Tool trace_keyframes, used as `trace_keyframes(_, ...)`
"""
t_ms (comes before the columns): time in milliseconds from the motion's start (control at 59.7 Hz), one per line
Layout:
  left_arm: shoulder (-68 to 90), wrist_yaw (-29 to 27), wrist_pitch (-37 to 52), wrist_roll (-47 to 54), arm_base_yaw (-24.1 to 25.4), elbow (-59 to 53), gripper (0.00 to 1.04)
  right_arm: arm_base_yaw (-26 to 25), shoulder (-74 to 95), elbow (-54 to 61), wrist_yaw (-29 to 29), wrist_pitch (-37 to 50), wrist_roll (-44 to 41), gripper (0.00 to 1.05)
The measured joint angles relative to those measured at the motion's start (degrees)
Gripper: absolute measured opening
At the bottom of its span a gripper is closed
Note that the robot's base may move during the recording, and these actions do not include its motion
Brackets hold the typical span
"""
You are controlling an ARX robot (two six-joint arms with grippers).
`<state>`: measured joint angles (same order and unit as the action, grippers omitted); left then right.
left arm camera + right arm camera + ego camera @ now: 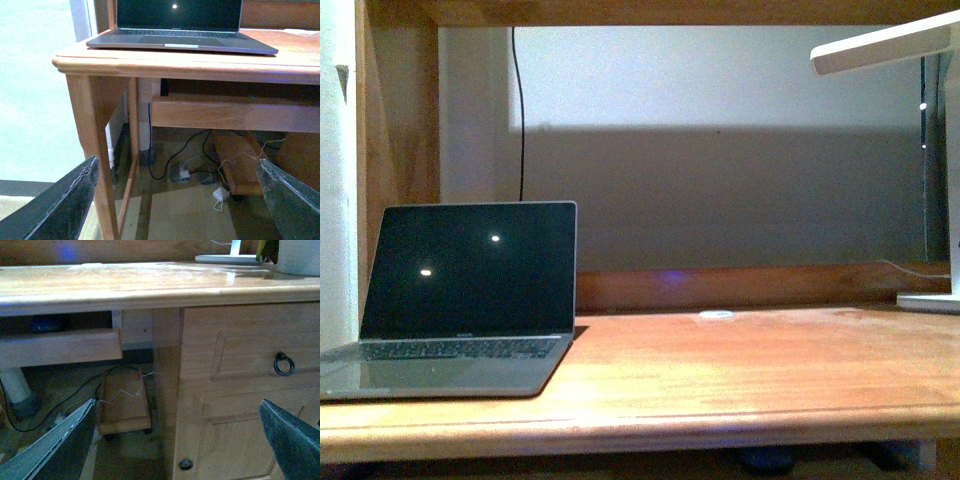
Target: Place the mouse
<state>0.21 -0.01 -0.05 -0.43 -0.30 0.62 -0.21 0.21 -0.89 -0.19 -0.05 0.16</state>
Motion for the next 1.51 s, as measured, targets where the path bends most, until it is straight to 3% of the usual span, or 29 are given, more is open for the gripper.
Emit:
trace_keyframes(84,0.6,1.0,-1.1,-0.6,0.3,0.4,0.97,0.0,0.0,0.0,0.0,0.0,0.0,0.97)
trace_keyframes(184,9.6,8.3,-12.1,-3.0,1.6,5.4,0.97,0.0,0.0,0.0,-0.1,0.0,0.0,0.97)
trace_keyframes(285,18.6,13.8,-9.3,0.1,4.8,6.1,0.97,0.0,0.0,0.0,0.0,0.0,0.0,0.97)
trace_keyframes(402,33.2,18.6,1.4,9.8,10.5,7.3,0.97,0.0,0.0,0.0,0.0,0.0,0.0,0.97)
trace_keyframes(553,52.3,19.7,16.6,25.2,14.1,11.7,0.97,0.0,0.0,0.0,0.0,0.0,0.0,0.97)
trace_keyframes(753,79.9,21.1,44.9,54.2,10.0,15.5,0.97,0.0,0.0,0.0,0.0,0.0,0.0,0.97)
trace_keyframes(971,95.6,23.4,65.4,73.0,5.8,16.6,0.97,0.0,0.0,0.0,0.0,0.0,0.0,0.97)
trace_keyframes(1172,104.5,21.9,74.9,81.5,5.2,20.5,0.97,0.0,0.0,0.0,0.0,0.0,0.0,0.97)
trace_keyframes(1507,112.6,22.6,77.9,85.1,5.2,25.1,0.97,0.0,0.0,0.0,0.0,0.0,0.0,0.97)
